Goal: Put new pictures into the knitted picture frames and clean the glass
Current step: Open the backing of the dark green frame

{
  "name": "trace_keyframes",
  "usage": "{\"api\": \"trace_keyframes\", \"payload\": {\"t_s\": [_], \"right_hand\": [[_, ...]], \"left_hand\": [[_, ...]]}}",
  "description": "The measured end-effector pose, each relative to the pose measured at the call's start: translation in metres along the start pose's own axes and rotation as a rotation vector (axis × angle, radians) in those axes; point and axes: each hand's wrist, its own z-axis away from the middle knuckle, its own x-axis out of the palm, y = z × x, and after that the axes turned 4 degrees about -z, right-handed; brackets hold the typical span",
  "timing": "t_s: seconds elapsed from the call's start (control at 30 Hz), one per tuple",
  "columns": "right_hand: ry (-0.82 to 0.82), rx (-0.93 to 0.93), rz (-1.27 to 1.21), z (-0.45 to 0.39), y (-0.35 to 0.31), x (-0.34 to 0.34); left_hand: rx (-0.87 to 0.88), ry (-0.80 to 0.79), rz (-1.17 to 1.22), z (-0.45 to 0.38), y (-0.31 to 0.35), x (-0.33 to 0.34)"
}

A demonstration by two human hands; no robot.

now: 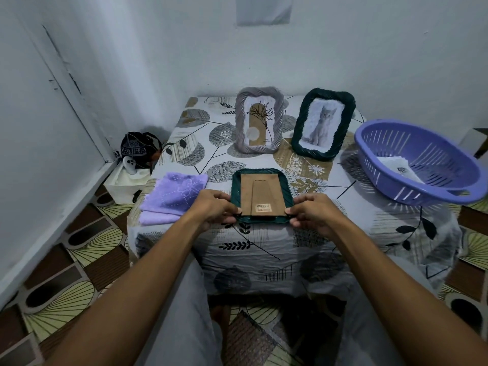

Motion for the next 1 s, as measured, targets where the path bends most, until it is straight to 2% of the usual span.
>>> {"api": "trace_keyframes", "payload": {"t_s": [1.0], "right_hand": [[-0.010,0.023,-0.064,0.0014,0.0001,0.0014]], "left_hand": [[0.001,0.018,0.069,0.0025,-0.0022,-0.0016]]}}
